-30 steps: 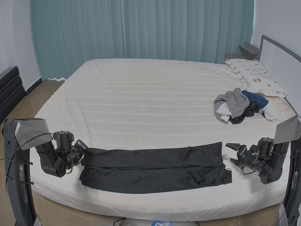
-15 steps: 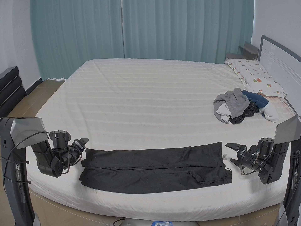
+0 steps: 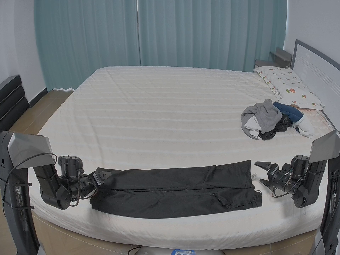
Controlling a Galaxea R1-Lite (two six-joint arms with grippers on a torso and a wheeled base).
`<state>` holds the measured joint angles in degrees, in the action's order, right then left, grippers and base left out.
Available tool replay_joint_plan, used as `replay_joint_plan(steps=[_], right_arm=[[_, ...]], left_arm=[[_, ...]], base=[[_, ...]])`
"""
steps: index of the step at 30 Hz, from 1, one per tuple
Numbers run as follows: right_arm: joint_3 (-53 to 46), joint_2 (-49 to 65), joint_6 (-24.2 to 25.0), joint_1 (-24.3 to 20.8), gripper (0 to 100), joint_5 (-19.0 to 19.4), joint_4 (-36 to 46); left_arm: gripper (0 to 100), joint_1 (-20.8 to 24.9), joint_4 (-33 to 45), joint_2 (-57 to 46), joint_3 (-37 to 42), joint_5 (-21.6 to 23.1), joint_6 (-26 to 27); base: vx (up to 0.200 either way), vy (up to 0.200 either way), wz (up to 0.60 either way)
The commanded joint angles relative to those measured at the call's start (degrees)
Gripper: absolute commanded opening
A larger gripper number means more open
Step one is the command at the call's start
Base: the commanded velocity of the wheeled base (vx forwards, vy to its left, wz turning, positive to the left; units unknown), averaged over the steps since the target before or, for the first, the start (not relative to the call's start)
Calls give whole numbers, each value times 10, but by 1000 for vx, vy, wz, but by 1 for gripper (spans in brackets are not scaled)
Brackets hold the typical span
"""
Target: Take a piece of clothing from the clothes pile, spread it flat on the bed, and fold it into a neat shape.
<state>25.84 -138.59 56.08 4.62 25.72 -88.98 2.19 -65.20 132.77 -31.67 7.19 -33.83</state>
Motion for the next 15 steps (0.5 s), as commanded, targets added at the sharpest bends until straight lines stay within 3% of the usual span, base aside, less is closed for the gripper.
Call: replay_joint_plan(steps=[1,9,15], right_arm=[[1,-1,0,0,100,0,-5],[1,-1,0,0,100,0,-5],[1,-1,0,0,100,0,-5]], left_arm=[[100,16,0,5,5,-4,0],[100,33,-9,26,4,-46,14],[100,40,-29,37,7,-51,22]], base=[[0,0,0],[0,0,0],[0,0,0]])
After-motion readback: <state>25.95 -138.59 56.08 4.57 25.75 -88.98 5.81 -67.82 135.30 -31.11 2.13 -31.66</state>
